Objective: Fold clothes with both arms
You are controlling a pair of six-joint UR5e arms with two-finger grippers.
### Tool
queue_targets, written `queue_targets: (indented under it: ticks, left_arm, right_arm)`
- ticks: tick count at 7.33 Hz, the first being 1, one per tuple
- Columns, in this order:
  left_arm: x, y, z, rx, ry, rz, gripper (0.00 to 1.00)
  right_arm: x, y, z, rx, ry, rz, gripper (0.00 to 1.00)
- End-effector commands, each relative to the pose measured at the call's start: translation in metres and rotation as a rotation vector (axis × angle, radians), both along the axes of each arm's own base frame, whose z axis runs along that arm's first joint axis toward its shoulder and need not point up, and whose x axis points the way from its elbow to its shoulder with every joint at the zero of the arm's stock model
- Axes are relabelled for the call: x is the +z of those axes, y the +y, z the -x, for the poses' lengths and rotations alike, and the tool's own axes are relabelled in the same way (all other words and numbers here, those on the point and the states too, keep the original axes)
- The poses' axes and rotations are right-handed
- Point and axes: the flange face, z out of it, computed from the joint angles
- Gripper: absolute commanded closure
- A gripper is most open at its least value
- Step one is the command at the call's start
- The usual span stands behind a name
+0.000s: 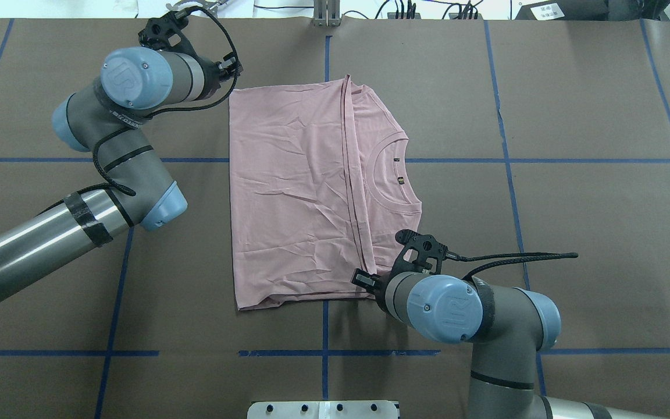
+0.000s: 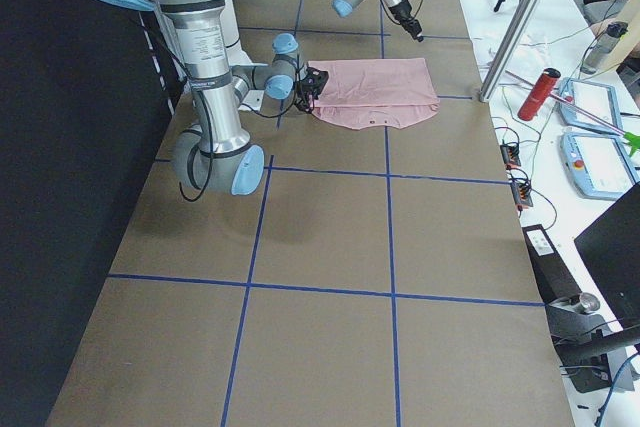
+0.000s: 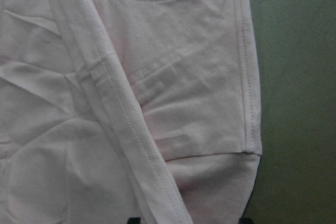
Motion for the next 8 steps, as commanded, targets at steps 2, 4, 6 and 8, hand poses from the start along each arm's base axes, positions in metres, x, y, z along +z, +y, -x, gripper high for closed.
queue_targets:
  ticks: [2, 4, 6, 8]
  left_arm:
    - [0.0005, 0.0002, 0.0001, -0.001, 0.0, 0.002, 0.47]
    - [0.0006, 0.0002, 0.0001, -0.001, 0.0, 0.002, 0.47]
    - [0.0006, 0.0001, 0.0002, -0.002, 0.0, 0.001, 0.47]
    - [0.0006, 0.0002, 0.0001, -0.001, 0.001, 0.003, 0.47]
  right_arm:
    - [-0.0009, -0.0011, -0.0004, 0.004, -0.002, 0.002, 0.99]
    - [-0.0036, -0.0007, -0.0019, 0.004, -0.008, 0.0, 1.0]
    - [0.0001, -0.0012, -0.0038, 0.004, -0.003, 0.0, 0.87]
    - [0.0011, -0.005, -0.0052, 0.012, 0.001, -0.002, 0.56]
